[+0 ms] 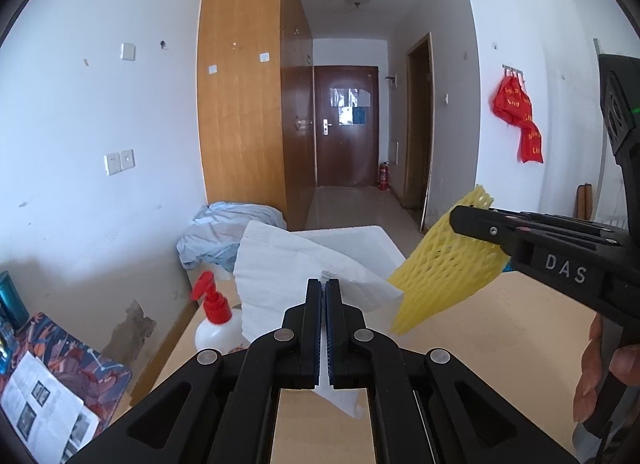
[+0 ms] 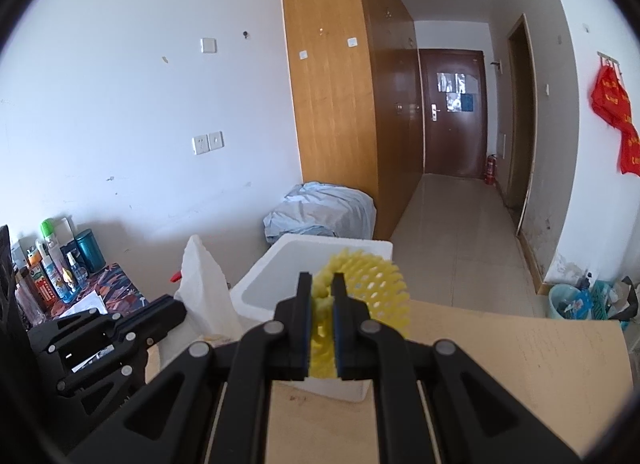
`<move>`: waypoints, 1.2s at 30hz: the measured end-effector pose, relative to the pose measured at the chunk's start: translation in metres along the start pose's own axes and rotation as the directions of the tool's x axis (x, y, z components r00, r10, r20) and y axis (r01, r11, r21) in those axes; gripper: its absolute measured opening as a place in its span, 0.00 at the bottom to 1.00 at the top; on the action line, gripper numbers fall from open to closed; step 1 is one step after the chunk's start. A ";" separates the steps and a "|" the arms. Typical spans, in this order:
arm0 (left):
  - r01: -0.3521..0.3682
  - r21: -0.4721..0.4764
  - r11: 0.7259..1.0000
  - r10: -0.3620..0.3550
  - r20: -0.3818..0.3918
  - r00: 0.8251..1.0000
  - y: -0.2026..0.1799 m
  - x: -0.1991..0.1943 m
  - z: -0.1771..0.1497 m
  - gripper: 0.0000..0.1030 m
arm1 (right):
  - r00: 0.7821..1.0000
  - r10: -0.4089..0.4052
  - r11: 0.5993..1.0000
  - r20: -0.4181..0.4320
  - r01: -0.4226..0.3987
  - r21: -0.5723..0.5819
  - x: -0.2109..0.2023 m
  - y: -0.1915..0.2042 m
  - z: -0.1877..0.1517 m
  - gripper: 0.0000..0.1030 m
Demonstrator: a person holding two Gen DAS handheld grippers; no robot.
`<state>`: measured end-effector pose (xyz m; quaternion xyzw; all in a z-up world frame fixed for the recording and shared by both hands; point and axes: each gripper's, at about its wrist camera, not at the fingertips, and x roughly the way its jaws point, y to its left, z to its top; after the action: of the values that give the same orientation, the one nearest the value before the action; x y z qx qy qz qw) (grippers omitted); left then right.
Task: Organize soft objects
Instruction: 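Lift and carry the foam net and paper towel toward the foam box, then lower the paper towel and foam net into the box and open both grippers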
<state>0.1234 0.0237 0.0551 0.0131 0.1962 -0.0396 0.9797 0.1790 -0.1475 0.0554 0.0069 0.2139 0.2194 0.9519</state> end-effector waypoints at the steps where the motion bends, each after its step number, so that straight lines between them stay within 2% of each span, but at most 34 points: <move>1: 0.000 0.003 1.000 0.000 -0.002 1.000 0.000 0.005 0.003 0.02 | 1.000 0.001 1.000 0.000 -0.001 -0.001 0.004 -0.001 0.002 0.11; 11: -0.009 -0.008 1.000 0.009 0.006 1.000 0.007 0.050 0.034 0.02 | 1.000 -0.018 1.000 -0.003 0.018 0.003 0.043 -0.016 0.023 0.11; 19: -0.005 -0.018 1.000 0.005 -0.006 1.000 0.013 0.090 0.049 0.02 | 1.000 -0.018 1.000 -0.021 0.018 0.026 0.074 -0.026 0.028 0.11; 26: 0.001 -0.034 0.999 -0.002 -0.031 1.000 0.017 0.122 0.044 0.02 | 0.999 -0.019 0.999 -0.029 0.020 0.040 0.090 -0.030 0.026 0.11; 36: -0.003 -0.016 1.000 0.003 -0.051 0.999 0.014 0.141 0.037 0.02 | 0.999 -0.022 0.998 -0.039 0.025 0.060 0.098 -0.037 0.027 0.11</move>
<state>0.2688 0.0260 0.0353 0.0066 0.2211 -0.0362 0.9745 0.2851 -0.1376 0.0366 0.0289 0.2390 0.2017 0.9494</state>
